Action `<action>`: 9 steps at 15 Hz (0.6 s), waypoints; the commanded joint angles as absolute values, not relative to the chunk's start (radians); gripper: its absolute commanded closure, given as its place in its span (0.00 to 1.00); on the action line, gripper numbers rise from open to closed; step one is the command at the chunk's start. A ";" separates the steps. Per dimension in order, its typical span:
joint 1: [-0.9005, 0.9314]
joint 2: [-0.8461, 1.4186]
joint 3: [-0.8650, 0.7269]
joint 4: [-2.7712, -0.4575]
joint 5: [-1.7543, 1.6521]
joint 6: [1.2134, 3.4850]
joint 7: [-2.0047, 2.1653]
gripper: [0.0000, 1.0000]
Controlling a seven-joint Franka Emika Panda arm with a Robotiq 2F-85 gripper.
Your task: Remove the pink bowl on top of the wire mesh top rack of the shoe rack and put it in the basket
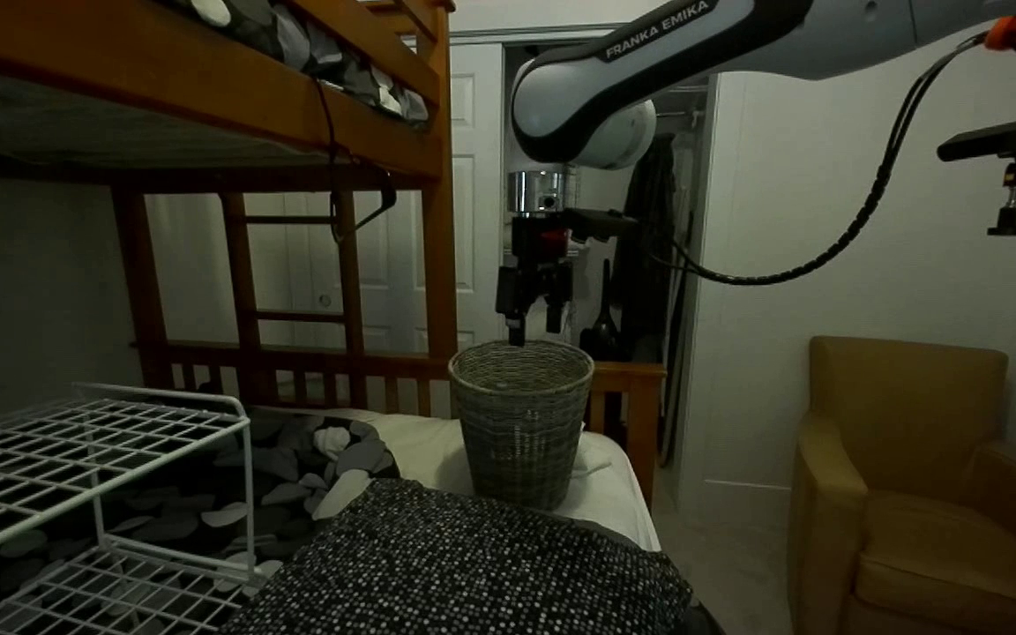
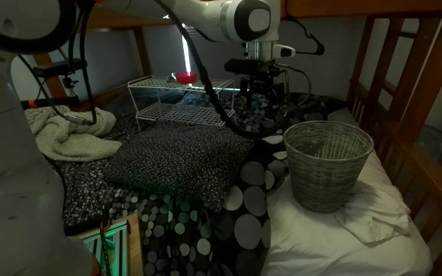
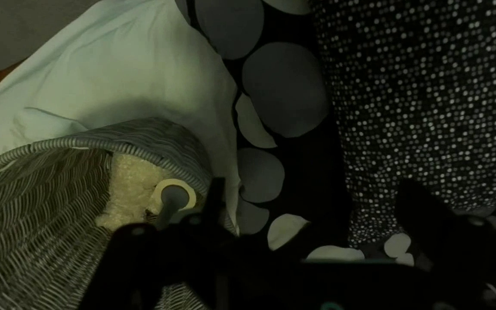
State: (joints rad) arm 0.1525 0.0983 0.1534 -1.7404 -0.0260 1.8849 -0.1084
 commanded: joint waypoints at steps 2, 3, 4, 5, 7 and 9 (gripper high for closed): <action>0.149 0.100 0.150 -1.735 -0.026 1.881 -0.117 0.00; 0.149 0.100 0.150 -1.735 -0.026 1.881 -0.118 0.00; 0.149 0.100 0.150 -1.735 -0.026 1.881 -0.118 0.00; 0.171 0.124 0.168 -1.711 -0.053 1.900 -0.121 0.00; 0.215 0.143 0.209 -1.669 -0.067 1.910 -0.126 0.00; 0.267 0.167 0.257 -1.628 -0.076 1.932 -0.142 0.00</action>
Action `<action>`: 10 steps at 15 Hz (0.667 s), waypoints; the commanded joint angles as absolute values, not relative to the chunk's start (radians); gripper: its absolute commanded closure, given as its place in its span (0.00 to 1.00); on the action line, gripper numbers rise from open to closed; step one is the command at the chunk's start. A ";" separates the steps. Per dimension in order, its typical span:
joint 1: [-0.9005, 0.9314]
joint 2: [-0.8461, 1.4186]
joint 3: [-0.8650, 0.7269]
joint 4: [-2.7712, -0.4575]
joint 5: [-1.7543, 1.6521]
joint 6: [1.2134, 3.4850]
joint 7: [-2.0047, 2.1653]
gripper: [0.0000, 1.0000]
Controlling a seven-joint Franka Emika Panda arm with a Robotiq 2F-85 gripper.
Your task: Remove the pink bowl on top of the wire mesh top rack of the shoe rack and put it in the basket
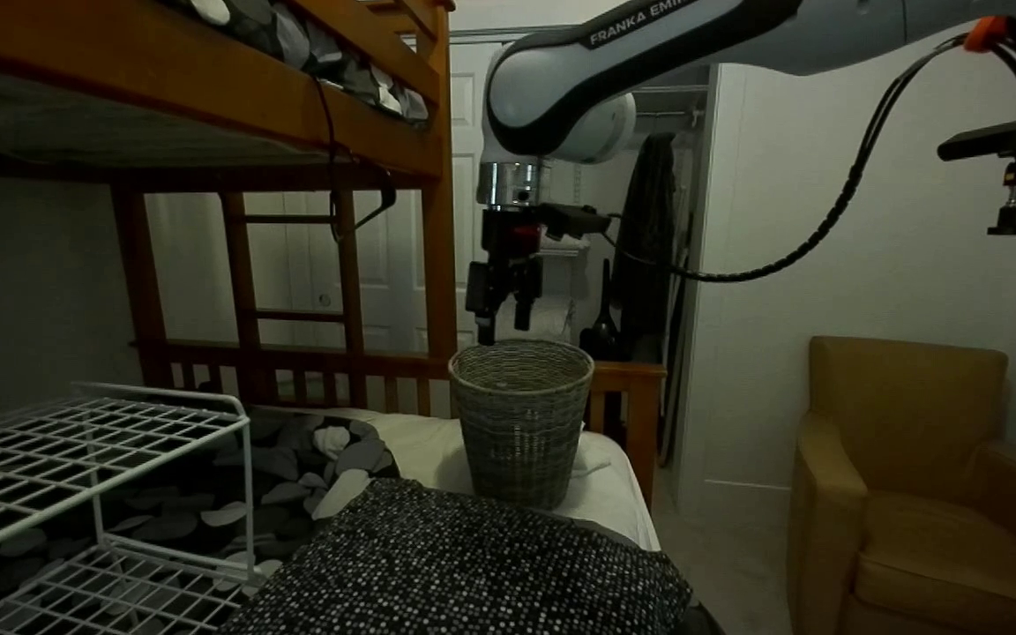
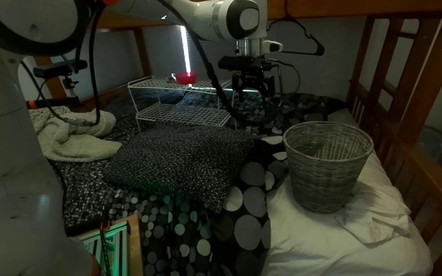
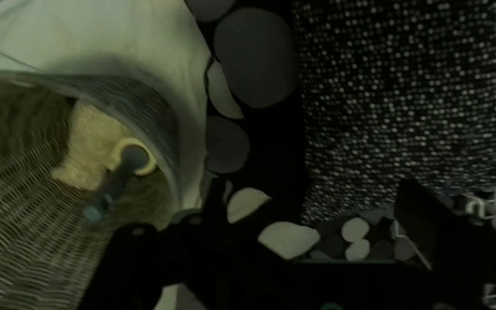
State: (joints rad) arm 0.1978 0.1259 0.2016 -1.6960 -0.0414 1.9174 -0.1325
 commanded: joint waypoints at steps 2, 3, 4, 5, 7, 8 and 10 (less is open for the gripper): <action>0.317 0.205 0.301 -1.563 -0.083 1.940 -0.165 0.00; 0.341 0.222 0.319 -1.540 -0.088 1.952 -0.168 0.00; 0.363 0.240 0.334 -1.509 -0.096 1.960 -0.175 0.00; 0.386 0.246 0.348 -1.502 -0.097 1.978 -0.166 0.00; 0.415 0.259 0.357 -1.479 -0.116 2.011 -0.155 0.00; 0.427 0.254 0.359 -1.486 -0.123 2.033 -0.140 0.00; 0.442 0.251 0.372 -1.495 -0.117 2.071 -0.173 0.00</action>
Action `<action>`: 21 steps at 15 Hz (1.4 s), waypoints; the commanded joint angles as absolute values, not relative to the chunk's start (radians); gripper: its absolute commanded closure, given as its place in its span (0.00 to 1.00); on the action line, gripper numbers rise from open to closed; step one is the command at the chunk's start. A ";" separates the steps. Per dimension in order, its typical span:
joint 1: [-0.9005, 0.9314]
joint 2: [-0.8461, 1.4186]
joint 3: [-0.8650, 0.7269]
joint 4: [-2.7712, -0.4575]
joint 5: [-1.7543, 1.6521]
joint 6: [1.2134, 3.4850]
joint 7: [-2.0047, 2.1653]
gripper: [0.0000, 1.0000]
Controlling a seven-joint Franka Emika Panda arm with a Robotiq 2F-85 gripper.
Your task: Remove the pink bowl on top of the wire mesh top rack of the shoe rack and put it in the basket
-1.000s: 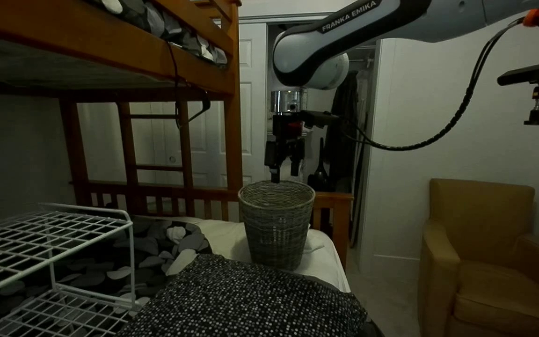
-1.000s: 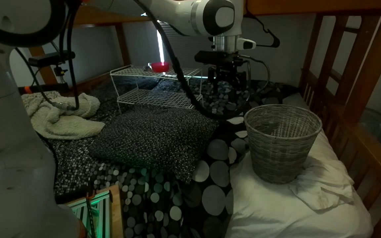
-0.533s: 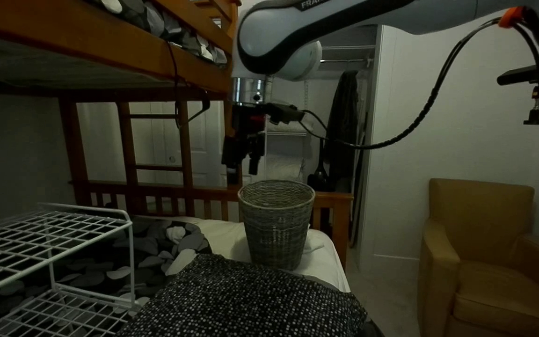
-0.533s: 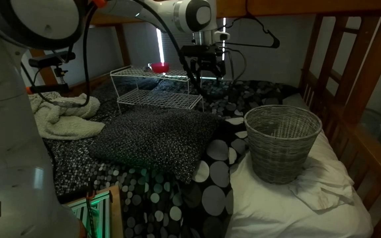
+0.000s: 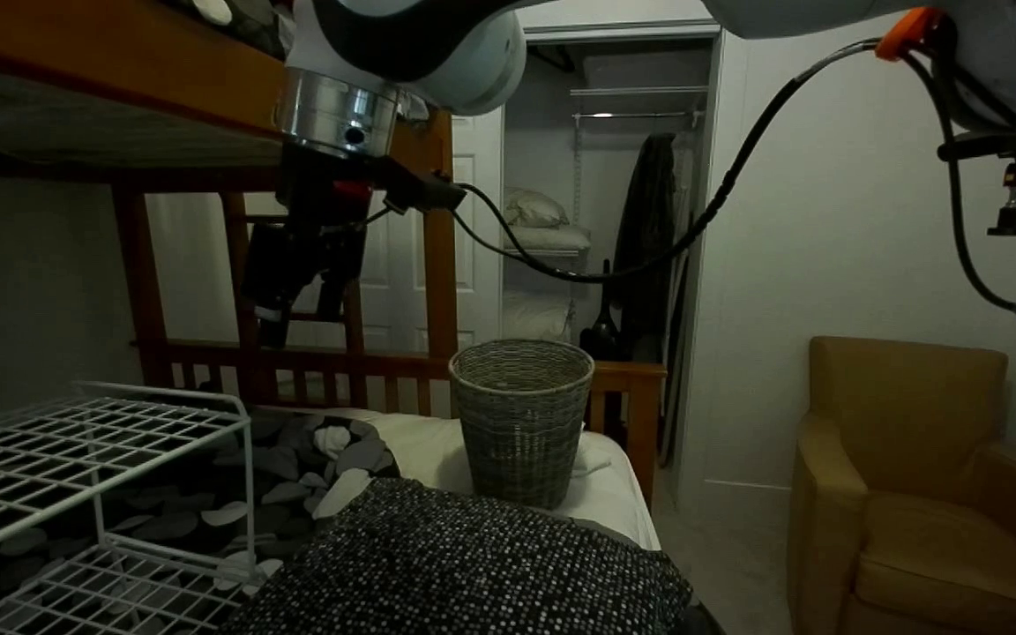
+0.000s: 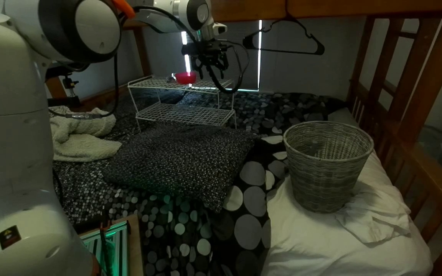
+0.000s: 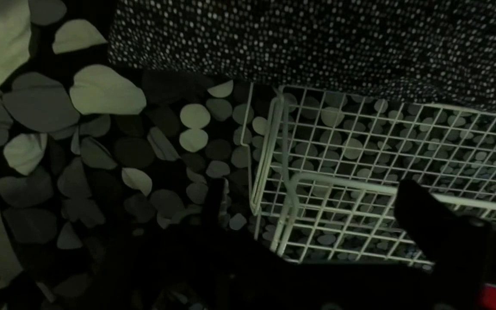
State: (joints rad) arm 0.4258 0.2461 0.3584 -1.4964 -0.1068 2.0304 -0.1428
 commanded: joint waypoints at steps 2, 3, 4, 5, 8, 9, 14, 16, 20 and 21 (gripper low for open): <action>0.441 0.254 0.365 -1.486 -0.109 2.054 -0.154 0.00; 0.445 0.254 0.367 -1.486 -0.109 2.055 -0.157 0.00; 0.447 0.254 0.368 -1.485 -0.109 2.055 -0.158 0.00; 0.447 0.254 0.368 -1.485 -0.109 2.055 -0.159 0.00; 0.473 0.268 0.371 -1.494 -0.143 2.140 -0.118 0.00; 0.483 0.268 0.372 -1.496 -0.154 2.166 -0.109 0.00; 0.574 0.245 0.364 -1.549 -0.317 2.340 0.061 0.00; 0.619 0.277 0.349 -1.526 -0.398 2.386 0.133 0.00; 0.722 0.336 0.269 -1.504 -0.583 2.468 0.357 0.00; 0.743 0.338 0.244 -1.513 -0.628 2.473 0.392 0.00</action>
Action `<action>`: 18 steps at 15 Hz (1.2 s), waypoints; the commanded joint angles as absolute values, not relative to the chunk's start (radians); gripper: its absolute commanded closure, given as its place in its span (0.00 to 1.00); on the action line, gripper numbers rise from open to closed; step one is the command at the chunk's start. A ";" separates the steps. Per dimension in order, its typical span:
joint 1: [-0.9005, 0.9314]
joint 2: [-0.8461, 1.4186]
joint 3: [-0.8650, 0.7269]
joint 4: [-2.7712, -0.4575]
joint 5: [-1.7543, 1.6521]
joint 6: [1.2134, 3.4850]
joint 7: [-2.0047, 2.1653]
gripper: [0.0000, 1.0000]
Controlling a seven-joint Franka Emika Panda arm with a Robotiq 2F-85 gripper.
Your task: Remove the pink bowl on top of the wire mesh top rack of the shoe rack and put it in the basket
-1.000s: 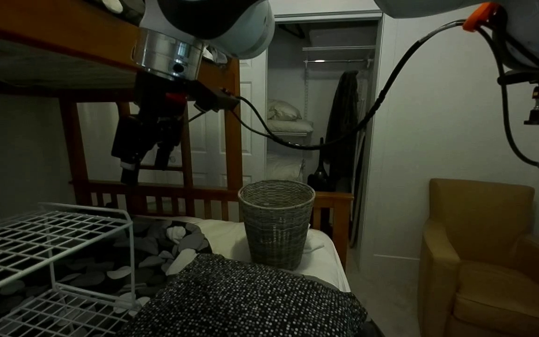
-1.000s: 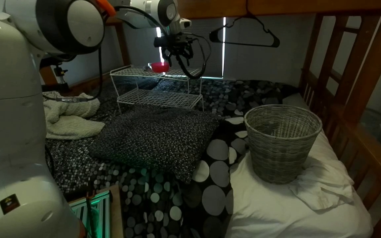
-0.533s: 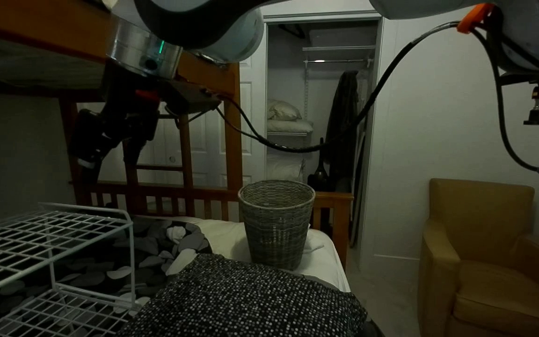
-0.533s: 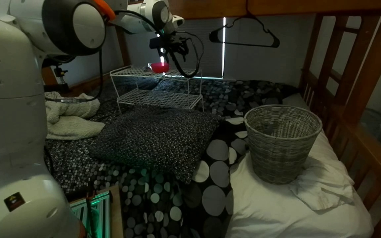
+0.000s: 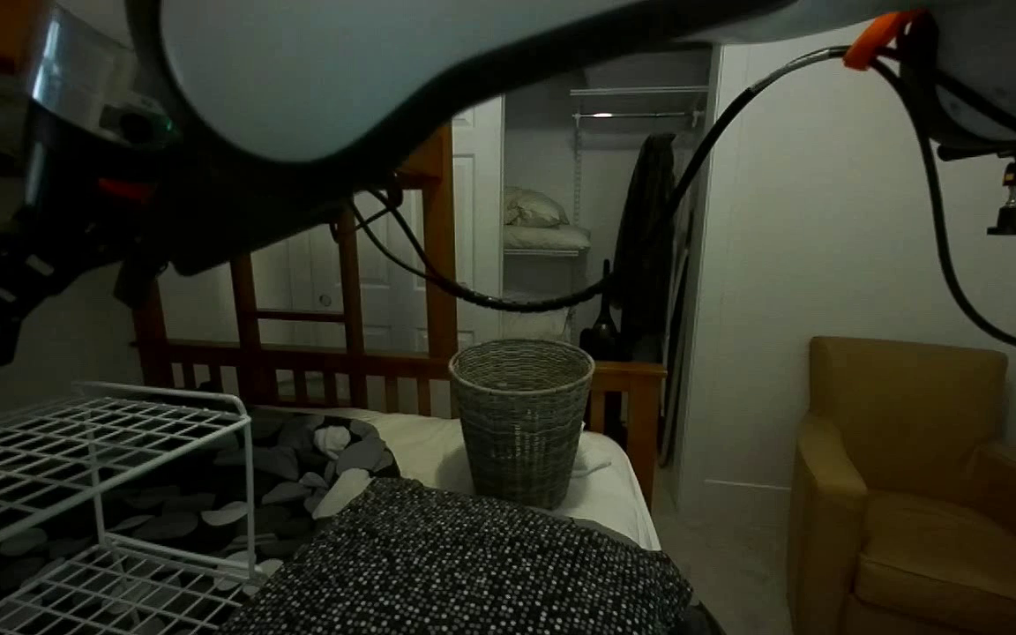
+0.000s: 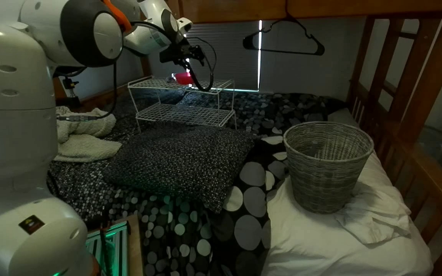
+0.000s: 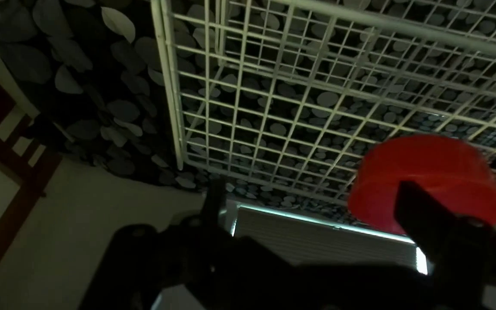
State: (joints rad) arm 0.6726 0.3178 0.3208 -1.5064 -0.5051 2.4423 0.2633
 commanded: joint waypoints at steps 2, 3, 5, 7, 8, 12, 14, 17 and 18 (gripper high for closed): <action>0.728 0.340 0.262 -1.499 -0.552 2.454 0.320 0.00; 0.730 0.343 0.260 -1.497 -0.549 2.455 0.318 0.00; 0.730 0.343 0.259 -1.489 -0.549 2.454 0.316 0.00; 0.737 0.376 0.243 -1.465 -0.582 2.509 0.325 0.00; 0.737 0.392 0.238 -1.460 -0.581 2.551 0.326 0.00; 0.716 0.426 0.251 -1.466 -0.577 2.670 0.322 0.00; 0.716 0.461 0.251 -1.449 -0.585 2.736 0.308 0.00; 0.723 0.513 0.248 -1.402 -0.596 2.783 0.274 0.00; 0.716 0.537 0.262 -1.385 -0.577 2.798 0.249 0.00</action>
State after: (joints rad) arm 0.7168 0.4748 0.2507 -1.4452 -0.5733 2.7610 0.2923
